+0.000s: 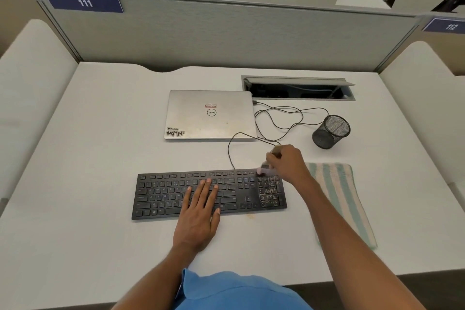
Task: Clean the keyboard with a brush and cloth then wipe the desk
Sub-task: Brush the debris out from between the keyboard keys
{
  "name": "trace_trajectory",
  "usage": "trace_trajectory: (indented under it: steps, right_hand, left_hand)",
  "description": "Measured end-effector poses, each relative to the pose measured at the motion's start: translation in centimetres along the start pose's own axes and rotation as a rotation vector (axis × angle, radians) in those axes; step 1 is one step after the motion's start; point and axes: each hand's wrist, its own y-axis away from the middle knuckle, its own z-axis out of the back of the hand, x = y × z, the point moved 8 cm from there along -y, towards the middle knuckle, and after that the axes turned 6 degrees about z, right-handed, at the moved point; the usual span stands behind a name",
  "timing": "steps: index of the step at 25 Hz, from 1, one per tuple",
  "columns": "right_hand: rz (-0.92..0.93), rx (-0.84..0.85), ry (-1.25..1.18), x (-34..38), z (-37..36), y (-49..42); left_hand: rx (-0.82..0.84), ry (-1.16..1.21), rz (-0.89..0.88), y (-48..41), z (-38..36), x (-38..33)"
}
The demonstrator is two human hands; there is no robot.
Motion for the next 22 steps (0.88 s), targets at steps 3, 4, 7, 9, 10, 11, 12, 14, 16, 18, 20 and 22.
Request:
trace_trajectory:
  steps: [3,4,7,9,10,11,12,14,16,18,20,22]
  right_hand:
    - [0.005,0.048,-0.023,-0.6,-1.0,0.1]
    - [-0.001,0.042,-0.023,-1.3,-0.7,0.2]
    - [-0.034,-0.020,0.003,-3.8,1.5,0.5]
    - [-0.069,-0.065,0.021,-5.3,2.7,0.7]
    - [-0.073,-0.094,0.030,-5.6,3.2,0.7]
    - [-0.072,-0.128,0.034,-5.6,3.5,0.7]
    - [-0.065,-0.158,0.026,-5.4,3.7,0.6]
    - [-0.056,-0.180,-0.038,-4.4,3.5,0.3]
    - [-0.055,-0.141,-0.088,-3.5,2.5,0.1]
    - [-0.048,-0.113,-0.089,-3.6,1.8,0.1]
    - [-0.064,-0.125,-0.076,-4.6,2.0,0.3]
    - [-0.080,-0.159,-0.022,-5.7,2.7,0.6]
  left_hand:
    - [-0.001,0.006,-0.001,0.0,0.0,-0.1]
    - [-0.004,0.006,-0.003,0.0,0.1,-0.1]
    - [-0.006,-0.001,0.001,0.1,0.1,0.0]
    - [-0.003,-0.004,0.004,0.1,0.0,0.0]
    - [-0.004,-0.006,0.003,0.1,0.0,0.0]
    - [-0.005,-0.005,0.002,0.0,0.0,0.0]
    - [-0.005,-0.003,0.002,0.0,0.0,-0.1]
    - [-0.003,-0.004,0.001,0.0,0.0,0.0]
    - [-0.002,-0.006,0.001,0.0,0.1,0.0]
    - [-0.001,-0.005,-0.001,0.0,0.1,0.0]
    - [-0.002,-0.002,-0.003,0.0,0.0,0.0]
    - [-0.001,0.004,0.002,0.0,0.0,0.1]
